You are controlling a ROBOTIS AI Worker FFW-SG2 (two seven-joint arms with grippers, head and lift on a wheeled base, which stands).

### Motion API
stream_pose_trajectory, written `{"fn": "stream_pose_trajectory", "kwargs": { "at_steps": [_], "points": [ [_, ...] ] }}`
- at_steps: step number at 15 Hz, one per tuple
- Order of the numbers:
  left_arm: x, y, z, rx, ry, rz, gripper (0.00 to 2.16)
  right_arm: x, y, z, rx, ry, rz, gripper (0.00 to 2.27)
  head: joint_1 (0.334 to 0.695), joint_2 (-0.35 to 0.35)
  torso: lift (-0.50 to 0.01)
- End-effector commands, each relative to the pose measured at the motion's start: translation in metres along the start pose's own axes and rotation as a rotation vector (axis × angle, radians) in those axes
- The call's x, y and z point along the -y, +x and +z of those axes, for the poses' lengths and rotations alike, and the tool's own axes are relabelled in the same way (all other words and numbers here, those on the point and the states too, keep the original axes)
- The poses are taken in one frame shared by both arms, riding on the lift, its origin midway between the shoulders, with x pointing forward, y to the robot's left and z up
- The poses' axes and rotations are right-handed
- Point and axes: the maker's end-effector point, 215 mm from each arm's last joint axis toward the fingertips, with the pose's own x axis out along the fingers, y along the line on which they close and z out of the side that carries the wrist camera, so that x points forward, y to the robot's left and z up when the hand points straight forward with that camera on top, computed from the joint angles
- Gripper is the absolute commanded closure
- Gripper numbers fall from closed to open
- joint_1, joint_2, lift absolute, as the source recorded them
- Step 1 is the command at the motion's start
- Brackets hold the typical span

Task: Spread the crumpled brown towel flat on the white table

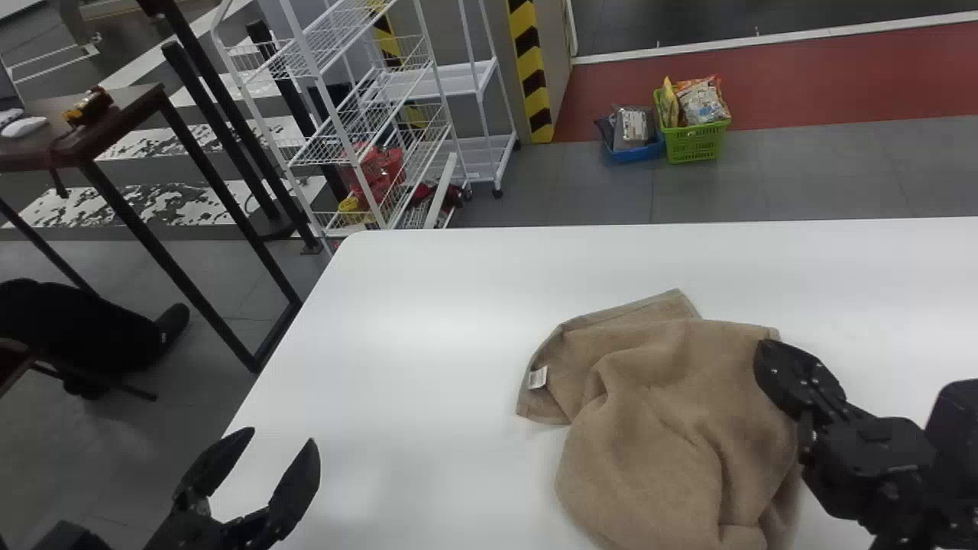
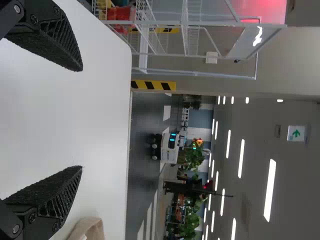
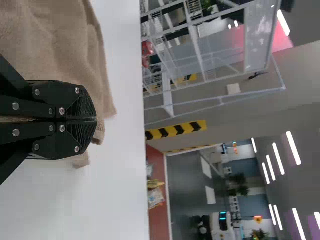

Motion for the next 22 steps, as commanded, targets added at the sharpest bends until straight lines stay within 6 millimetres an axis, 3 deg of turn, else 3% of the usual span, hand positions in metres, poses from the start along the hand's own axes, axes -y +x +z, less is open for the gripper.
{"fn": "stream_pose_trajectory", "kwargs": {
  "at_steps": [1, 3, 6, 9, 12, 14, 16, 17, 18, 19, 22],
  "points": [
    [0.0, 0.0, -0.001, 0.0, -0.001, 0.002, 0.12, -0.041, -0.004, 0.015, 0.031, 0.006, 0.065, 1.12, 0.695, 0.35, -0.123],
    [0.001, 0.001, -0.001, 0.0, -0.003, 0.0, 0.12, -0.115, 0.0, 0.017, 0.026, 0.005, 0.186, 1.12, 0.695, 0.35, -0.123],
    [0.0, 0.001, -0.001, -0.002, -0.002, 0.001, 0.12, -0.192, 0.001, 0.023, 0.012, -0.032, 0.321, 1.12, 0.695, 0.35, -0.123],
    [-0.001, 0.0, -0.001, -0.001, -0.004, 0.005, 0.12, -0.265, 0.001, 0.008, -0.072, -0.105, 0.459, 1.12, 0.695, 0.35, -0.123],
    [-0.002, -0.001, -0.002, -0.001, -0.006, 0.006, 0.12, -0.319, -0.008, -0.002, -0.101, -0.161, 0.561, 1.12, 0.695, 0.35, -0.123],
    [-0.002, -0.001, -0.002, -0.002, -0.007, 0.006, 0.12, -0.342, -0.016, -0.02, -0.174, -0.195, 0.615, 1.12, 0.695, 0.35, -0.123],
    [-0.002, -0.001, -0.002, -0.002, -0.007, 0.006, 0.12, -0.348, -0.022, -0.061, -0.308, -0.257, 0.642, 1.02, 0.695, 0.35, -0.123],
    [-0.002, -0.001, -0.002, -0.001, -0.008, 0.006, 0.12, -0.347, -0.025, -0.08, -0.365, -0.289, 0.649, 0.7, 0.695, 0.35, -0.123],
    [-0.001, 0.0, -0.003, -0.001, -0.01, 0.005, 0.12, -0.346, -0.026, -0.085, -0.382, -0.304, 0.649, 0.23, 0.695, 0.35, -0.123],
    [-0.001, 0.0, -0.004, -0.001, -0.012, 0.005, 0.12, -0.345, -0.026, -0.086, -0.384, -0.293, 0.646, 0.0, 0.695, 0.35, -0.123],
    [-0.001, 0.001, -0.005, -0.001, -0.016, 0.002, 0.12, -0.344, -0.034, -0.057, -0.334, -0.209, 0.686, 0.01, 0.695, 0.35, -0.123]
  ]
}}
